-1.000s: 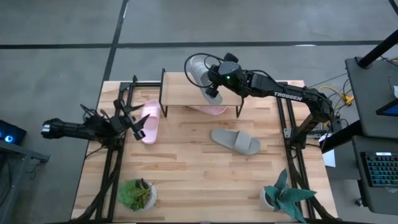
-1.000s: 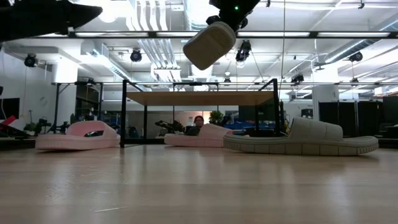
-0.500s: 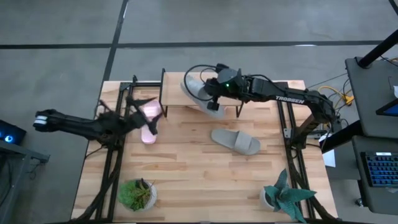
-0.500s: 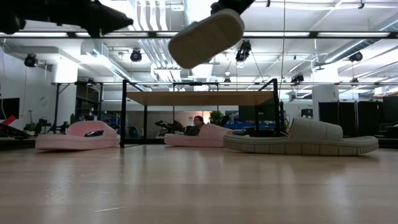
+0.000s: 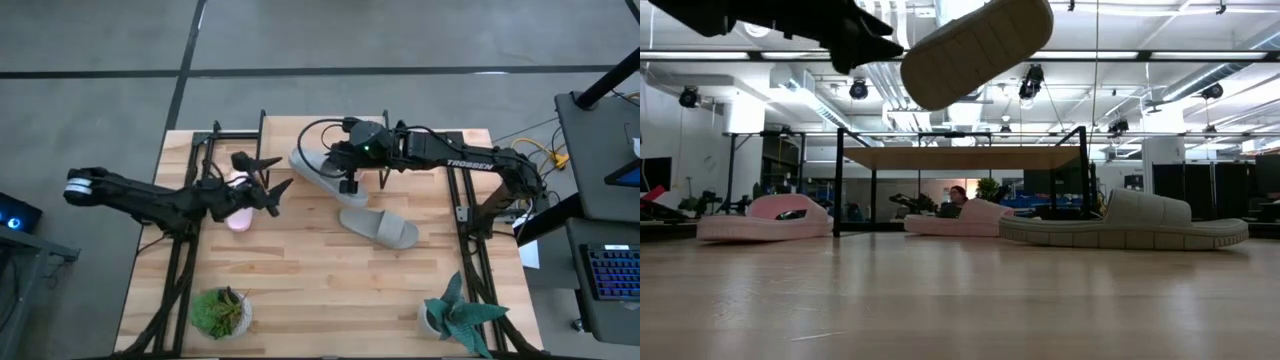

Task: Pick and place slides into the shelf
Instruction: Put the top gray slipper on the shelf

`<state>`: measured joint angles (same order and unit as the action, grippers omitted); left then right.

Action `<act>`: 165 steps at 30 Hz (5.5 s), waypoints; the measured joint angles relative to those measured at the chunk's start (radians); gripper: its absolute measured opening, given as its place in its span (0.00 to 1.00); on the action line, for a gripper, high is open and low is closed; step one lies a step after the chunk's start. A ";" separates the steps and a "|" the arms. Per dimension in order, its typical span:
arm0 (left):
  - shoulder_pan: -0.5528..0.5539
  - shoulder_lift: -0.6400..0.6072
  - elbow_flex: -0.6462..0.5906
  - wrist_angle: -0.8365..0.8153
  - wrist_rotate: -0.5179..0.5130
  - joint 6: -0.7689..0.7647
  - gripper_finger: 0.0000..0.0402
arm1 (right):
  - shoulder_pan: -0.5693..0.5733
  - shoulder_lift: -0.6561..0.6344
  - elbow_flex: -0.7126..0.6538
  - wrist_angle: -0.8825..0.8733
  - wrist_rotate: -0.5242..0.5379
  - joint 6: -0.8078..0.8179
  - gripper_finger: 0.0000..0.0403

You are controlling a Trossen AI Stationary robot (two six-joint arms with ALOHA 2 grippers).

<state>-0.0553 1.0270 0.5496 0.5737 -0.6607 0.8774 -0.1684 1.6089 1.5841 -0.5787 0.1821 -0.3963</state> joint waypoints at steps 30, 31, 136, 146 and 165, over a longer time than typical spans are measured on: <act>0.076 0.237 0.126 -0.069 0.057 0.031 0.41 | 0.027 -0.004 0.000 -0.039 0.002 -0.035 0.03; 0.076 0.239 0.126 -0.069 0.058 0.039 0.36 | 0.026 -0.004 0.000 -0.039 0.002 -0.035 0.03; 0.155 0.032 -0.045 0.201 0.440 0.097 0.12 | 0.328 -0.132 -0.003 0.077 0.081 -0.506 0.12; 0.153 0.026 -0.045 0.179 0.287 0.027 0.22 | 0.327 -0.119 -0.010 0.089 0.171 -0.506 0.11; 0.147 0.033 -0.035 0.142 0.300 -0.088 0.67 | 0.205 -0.115 -0.178 0.193 0.339 -0.501 0.11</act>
<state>0.0914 1.0597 0.5148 0.7155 -0.3609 0.7898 0.0364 1.4937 1.4065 -0.3857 0.5213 -0.8977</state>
